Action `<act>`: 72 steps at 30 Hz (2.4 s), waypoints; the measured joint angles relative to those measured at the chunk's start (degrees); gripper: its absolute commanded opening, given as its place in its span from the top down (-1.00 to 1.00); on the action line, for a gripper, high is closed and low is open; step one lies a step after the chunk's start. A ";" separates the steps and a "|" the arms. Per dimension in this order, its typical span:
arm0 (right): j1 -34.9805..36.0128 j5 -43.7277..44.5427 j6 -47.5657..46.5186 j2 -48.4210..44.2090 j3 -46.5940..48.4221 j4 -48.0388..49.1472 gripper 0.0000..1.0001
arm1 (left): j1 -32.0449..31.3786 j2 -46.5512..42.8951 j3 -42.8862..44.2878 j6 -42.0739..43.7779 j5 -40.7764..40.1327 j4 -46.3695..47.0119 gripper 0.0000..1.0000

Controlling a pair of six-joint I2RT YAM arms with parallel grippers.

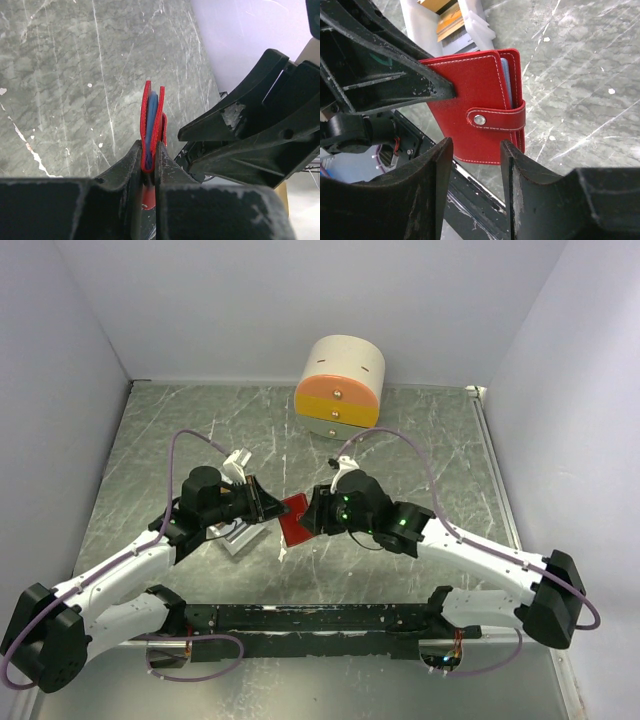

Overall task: Put the credit cards into the card holder
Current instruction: Open the card holder at the center of the board.

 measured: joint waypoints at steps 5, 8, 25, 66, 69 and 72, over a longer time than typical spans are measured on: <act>1.31 1.55 1.36 3.50 1.88 -0.48 0.10 | -0.04 -0.04 0.00 -1.05 0.07 0.13 0.86; 1.95 2.25 2.10 5.62 3.06 -1.20 0.08 | -0.04 -0.07 0.00 -1.55 0.07 0.07 0.86; 2.78 6.23 2.84 9.22 6.01 -3.32 0.55 | -0.04 1.05 0.00 -4.59 0.35 0.85 0.86; 2.99 14.32 2.86 -3.08 -8.85 -5.88 1.00 | -1.97 15.54 3.45 -0.07 3.82 -3.19 -0.23; 2.99 13.70 3.41 -3.08 -10.03 -6.10 1.00 | -3.15 15.54 5.99 1.60 1.75 -5.44 -0.21; 2.95 12.57 3.85 -3.61 -10.08 -5.77 1.00 | -4.24 15.19 7.32 3.04 -0.76 -7.61 -0.19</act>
